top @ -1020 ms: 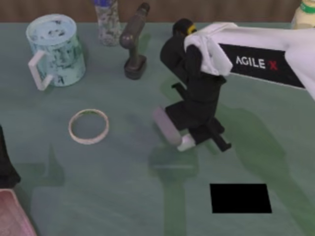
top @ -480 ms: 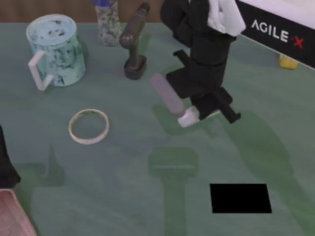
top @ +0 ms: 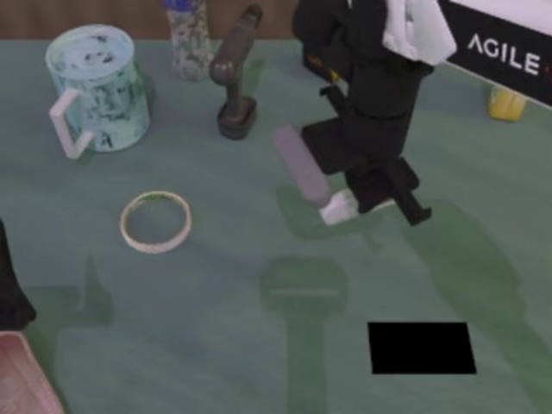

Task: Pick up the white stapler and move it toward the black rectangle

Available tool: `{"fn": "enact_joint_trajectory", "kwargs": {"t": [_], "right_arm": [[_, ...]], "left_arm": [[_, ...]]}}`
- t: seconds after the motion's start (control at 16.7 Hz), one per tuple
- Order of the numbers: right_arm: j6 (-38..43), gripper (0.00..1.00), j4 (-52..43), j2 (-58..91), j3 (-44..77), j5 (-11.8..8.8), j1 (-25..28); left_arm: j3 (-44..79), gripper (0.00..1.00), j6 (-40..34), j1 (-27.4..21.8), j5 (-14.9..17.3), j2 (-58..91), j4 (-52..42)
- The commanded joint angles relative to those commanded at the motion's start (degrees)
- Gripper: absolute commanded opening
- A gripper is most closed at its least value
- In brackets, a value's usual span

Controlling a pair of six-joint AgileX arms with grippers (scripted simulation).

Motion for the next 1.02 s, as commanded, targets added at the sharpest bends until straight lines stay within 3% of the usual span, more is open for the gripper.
{"fn": "enact_joint_trajectory", "kwargs": {"t": [0.54,1.02], "right_arm": [[20.8,0.0,7.2,-23.2,-32.2,-0.3,1.3],[23.7,0.0,8.2,-26.3,-35.8,-0.3,1.3]], "left_arm": [[0.0,1.0,0.0,0.0,0.0,0.0,0.0],[0.0,1.0,0.0,0.0,0.0,0.0,0.0]]}}
